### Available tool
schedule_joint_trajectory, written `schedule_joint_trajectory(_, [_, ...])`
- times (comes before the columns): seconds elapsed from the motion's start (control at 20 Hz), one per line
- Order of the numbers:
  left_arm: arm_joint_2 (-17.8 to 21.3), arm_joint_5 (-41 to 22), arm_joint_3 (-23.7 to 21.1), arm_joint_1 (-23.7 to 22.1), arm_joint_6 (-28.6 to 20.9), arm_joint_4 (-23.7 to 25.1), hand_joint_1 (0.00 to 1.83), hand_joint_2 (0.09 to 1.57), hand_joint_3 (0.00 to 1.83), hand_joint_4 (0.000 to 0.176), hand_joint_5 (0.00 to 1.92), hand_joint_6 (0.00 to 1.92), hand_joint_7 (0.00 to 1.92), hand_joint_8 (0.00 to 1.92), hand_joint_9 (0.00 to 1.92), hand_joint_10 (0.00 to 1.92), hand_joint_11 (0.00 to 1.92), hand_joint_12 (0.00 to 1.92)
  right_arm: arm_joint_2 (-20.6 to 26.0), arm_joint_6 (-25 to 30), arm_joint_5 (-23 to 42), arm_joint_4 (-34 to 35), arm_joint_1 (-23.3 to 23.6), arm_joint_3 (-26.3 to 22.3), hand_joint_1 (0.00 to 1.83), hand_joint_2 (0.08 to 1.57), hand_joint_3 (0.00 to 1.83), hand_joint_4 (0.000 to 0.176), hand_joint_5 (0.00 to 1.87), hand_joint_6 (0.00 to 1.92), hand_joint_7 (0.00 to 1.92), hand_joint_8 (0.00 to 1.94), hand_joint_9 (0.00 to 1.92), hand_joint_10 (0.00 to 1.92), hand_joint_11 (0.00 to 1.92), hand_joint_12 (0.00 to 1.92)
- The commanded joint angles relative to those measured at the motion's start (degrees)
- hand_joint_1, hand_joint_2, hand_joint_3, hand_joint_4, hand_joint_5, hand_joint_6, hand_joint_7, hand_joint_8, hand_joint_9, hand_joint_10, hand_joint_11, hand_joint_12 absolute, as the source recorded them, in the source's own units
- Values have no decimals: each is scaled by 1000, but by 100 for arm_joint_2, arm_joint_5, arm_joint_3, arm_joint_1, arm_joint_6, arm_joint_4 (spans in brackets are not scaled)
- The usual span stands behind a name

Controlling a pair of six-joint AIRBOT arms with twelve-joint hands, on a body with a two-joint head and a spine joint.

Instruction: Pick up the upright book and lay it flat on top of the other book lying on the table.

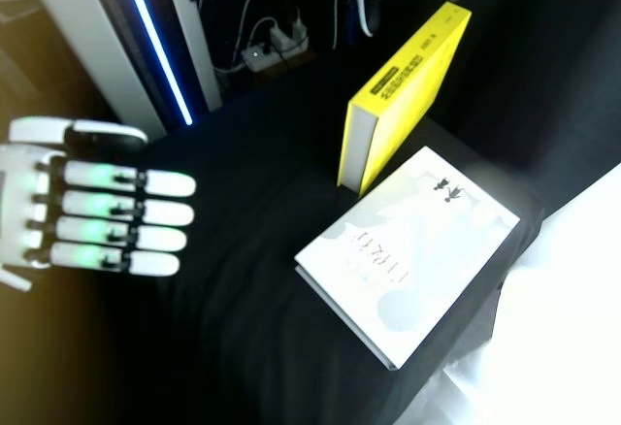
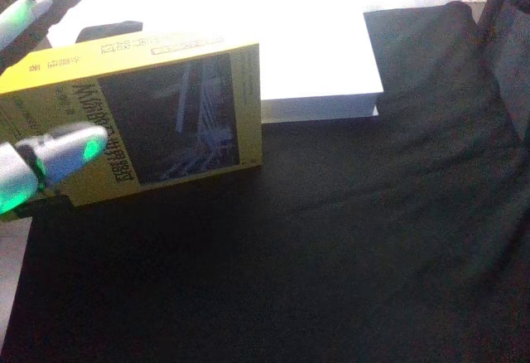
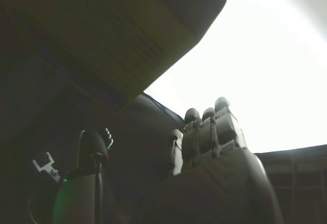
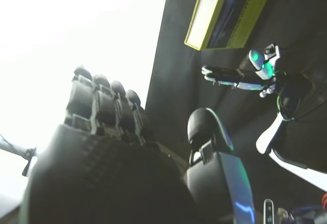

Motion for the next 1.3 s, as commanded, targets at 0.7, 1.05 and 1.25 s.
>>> schedule_joint_trajectory(0.7, [364,-933,-122,368,9,-1163,474,1126,0,131,0,0,0,0,0,0,0,0,28,24,677,192,50,-70,69,1370,42,0,0,0,0,0,0,0,0,0])
schedule_joint_trajectory(1.05, [378,-972,-87,732,6,-1818,516,1065,0,143,0,0,0,0,0,0,0,0,9,24,677,196,48,-78,133,1375,29,0,0,0,0,0,0,0,0,0])
schedule_joint_trajectory(1.25, [265,-790,35,726,-47,-1879,467,1027,0,176,0,0,0,0,0,0,0,0,-19,24,677,202,46,-76,170,1361,17,0,0,0,0,0,0,0,0,0])
